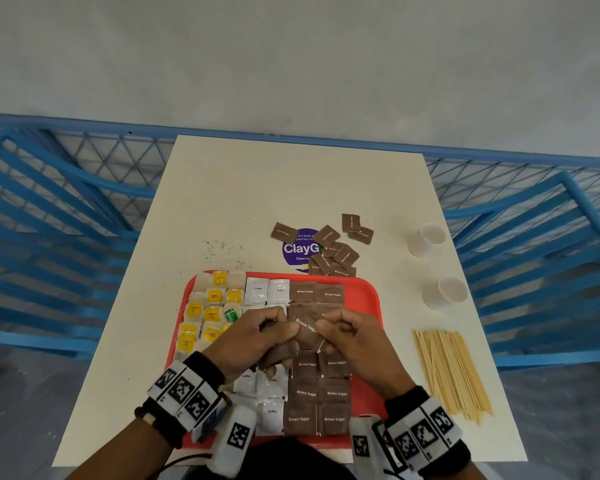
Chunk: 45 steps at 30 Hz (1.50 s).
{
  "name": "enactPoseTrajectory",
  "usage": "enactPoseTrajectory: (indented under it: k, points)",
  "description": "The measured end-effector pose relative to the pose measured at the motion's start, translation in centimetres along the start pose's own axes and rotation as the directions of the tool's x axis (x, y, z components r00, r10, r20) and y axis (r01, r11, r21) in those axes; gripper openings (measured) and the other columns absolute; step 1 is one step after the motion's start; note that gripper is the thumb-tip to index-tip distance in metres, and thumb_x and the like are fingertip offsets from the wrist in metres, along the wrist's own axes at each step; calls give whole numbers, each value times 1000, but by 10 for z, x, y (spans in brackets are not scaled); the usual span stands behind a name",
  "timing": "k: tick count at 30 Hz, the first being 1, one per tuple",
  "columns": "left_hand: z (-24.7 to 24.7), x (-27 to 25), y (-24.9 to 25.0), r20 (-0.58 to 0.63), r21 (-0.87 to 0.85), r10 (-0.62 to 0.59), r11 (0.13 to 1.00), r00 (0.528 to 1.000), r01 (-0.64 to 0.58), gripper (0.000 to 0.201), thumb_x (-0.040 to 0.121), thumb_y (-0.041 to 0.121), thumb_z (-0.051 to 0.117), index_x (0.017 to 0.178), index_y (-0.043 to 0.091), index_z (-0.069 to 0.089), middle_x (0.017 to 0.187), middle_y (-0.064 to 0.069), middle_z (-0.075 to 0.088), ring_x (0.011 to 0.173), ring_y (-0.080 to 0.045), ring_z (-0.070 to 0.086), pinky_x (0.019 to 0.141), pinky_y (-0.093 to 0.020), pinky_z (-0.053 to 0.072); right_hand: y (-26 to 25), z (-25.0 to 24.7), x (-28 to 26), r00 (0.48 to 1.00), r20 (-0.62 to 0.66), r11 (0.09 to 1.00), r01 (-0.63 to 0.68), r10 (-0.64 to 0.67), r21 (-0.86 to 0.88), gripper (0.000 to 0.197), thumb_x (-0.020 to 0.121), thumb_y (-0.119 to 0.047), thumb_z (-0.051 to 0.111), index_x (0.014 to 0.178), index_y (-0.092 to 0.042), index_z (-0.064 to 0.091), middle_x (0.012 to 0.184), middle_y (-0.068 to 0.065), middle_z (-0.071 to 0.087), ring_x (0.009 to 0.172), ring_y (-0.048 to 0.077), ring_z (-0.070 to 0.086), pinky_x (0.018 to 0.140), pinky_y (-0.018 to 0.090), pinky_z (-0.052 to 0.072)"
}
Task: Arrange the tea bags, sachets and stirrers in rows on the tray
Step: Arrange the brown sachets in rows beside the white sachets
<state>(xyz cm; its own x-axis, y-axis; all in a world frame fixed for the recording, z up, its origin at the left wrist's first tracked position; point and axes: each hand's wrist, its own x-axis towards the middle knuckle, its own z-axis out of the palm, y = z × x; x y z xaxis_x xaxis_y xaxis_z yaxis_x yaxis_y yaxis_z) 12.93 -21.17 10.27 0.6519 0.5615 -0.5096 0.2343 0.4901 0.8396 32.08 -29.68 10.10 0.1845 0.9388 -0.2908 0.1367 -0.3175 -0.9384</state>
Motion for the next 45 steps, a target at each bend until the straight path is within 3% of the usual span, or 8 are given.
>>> enactPoseTrajectory:
  k: [7,10,17,27,32,37,40,45]
  points:
    - [-6,-2,-14,95,134,-20,991,995,7,17,97,16,62,87,3,56,88,-28,71,70,-33,68,42,-26,49,3,-3,0,997,44,997,-57,59,-46,5,87,-19,73,84,-17,77,80,10,75,69,15,64,68,32,54]
    - [-10,-3,-22,94,233,-30,973,995,8,22,97,21,62,88,1,58,86,-27,70,68,-32,68,43,-27,50,9,-5,5,996,67,989,-55,64,-135,3,83,-16,77,86,-17,76,76,3,73,66,10,60,65,23,49]
    - [-40,-15,-50,-213,134,-96,983,972,126,25,96,22,64,77,8,55,79,-24,69,67,-30,67,44,-27,46,57,4,13,959,217,842,-40,184,-538,19,91,2,58,92,-5,75,75,-11,67,56,-16,58,54,4,42]
    - [-39,-24,-60,-209,19,-175,983,962,182,23,96,23,63,82,7,54,68,-11,67,72,-30,69,42,-26,46,88,33,19,953,142,806,-142,269,-575,29,79,-1,68,62,-23,62,68,-5,71,62,-1,66,63,19,53]
    - [-33,-20,-54,-157,-160,-218,968,963,193,22,100,23,56,97,1,60,94,-23,72,77,-31,71,51,-32,56,82,34,13,986,7,760,-123,166,-638,35,77,-20,78,66,-25,45,71,-6,61,69,12,59,58,19,43]
    - [-18,-16,-36,-65,-482,-227,860,972,169,23,102,10,45,108,-3,63,106,-31,68,82,-34,72,57,-40,61,36,35,2,999,-27,950,-26,18,-311,27,84,-41,73,68,-23,60,64,-13,66,60,1,59,58,16,48]
    - [-6,-11,-29,-39,-379,-142,918,989,116,23,97,11,56,111,-4,65,101,-23,69,82,-31,71,59,-39,61,17,35,0,992,120,980,-20,44,-197,25,82,-43,74,84,-18,74,79,-3,75,69,9,67,65,21,53]
    - [-2,-6,-21,-117,-162,-51,986,992,32,20,85,20,72,89,1,66,85,-22,69,66,-25,69,54,-35,60,12,21,-2,994,27,994,-105,104,25,18,86,-27,74,75,-13,73,63,6,69,53,9,57,52,22,44]
